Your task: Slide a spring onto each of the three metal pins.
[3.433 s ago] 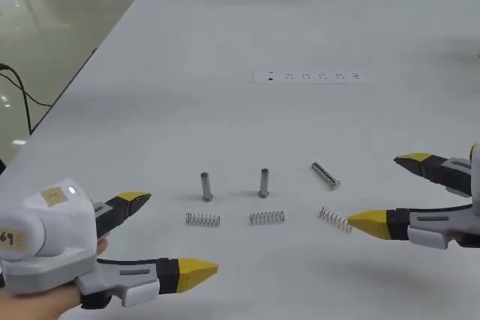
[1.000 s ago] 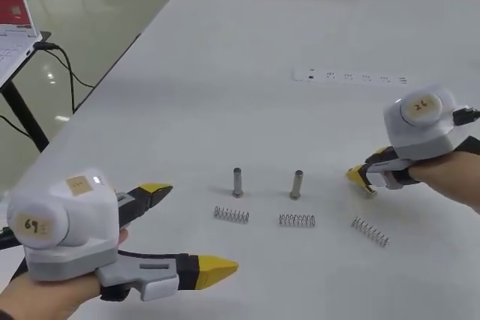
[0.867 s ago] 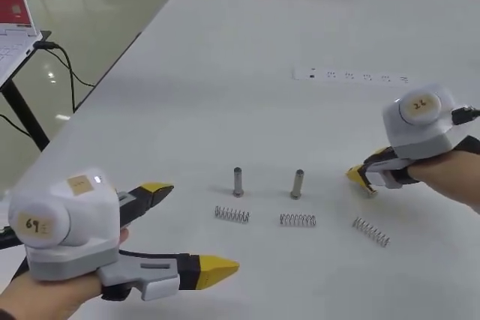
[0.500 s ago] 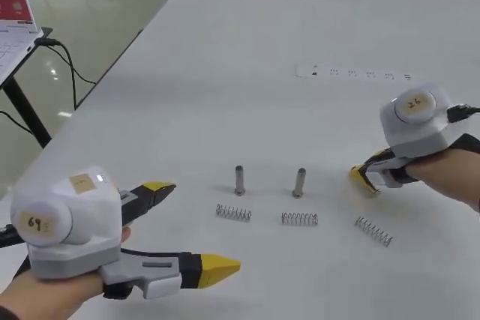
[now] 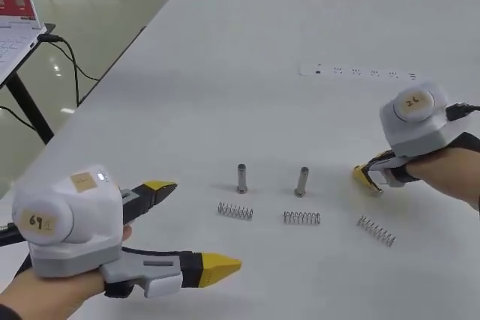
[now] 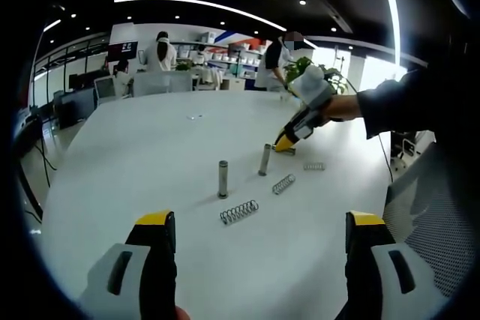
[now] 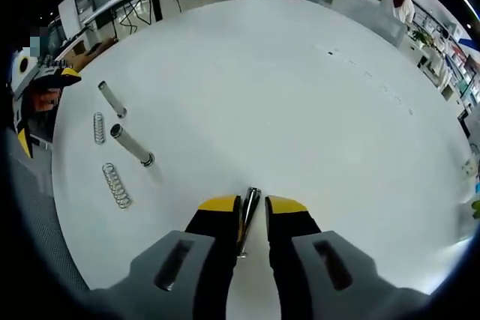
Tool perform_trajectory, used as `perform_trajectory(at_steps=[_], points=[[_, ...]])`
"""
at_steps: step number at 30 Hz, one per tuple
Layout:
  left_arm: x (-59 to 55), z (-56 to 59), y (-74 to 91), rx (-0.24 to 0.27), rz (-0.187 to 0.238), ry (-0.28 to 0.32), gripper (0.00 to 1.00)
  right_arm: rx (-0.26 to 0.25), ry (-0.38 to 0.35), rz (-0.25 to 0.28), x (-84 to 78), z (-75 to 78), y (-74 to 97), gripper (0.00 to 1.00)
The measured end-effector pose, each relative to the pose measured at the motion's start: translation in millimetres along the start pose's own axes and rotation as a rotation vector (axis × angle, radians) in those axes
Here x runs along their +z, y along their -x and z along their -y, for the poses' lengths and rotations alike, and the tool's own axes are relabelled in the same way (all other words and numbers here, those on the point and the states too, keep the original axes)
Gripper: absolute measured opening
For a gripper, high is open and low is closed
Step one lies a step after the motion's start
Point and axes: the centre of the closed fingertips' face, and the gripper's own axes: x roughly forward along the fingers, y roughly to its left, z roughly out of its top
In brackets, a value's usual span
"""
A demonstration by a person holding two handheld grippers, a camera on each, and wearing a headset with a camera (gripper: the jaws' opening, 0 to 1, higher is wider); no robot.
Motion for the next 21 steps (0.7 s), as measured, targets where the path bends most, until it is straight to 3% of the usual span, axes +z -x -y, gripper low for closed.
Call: perform_trajectory(at_steps=[13, 21], points=[[-0.6, -0.7, 0.2, 0.001, 0.002, 0.003, 0.93, 0.000, -0.012, -0.037, 0.4, -2.9, -2.9, 0.12], [-1.7, -0.8, 0.4, 0.000, 0.003, 0.005, 0.93, -0.003, -0.062, -0.044, -1.2, -3.9, -2.5, 0.10]])
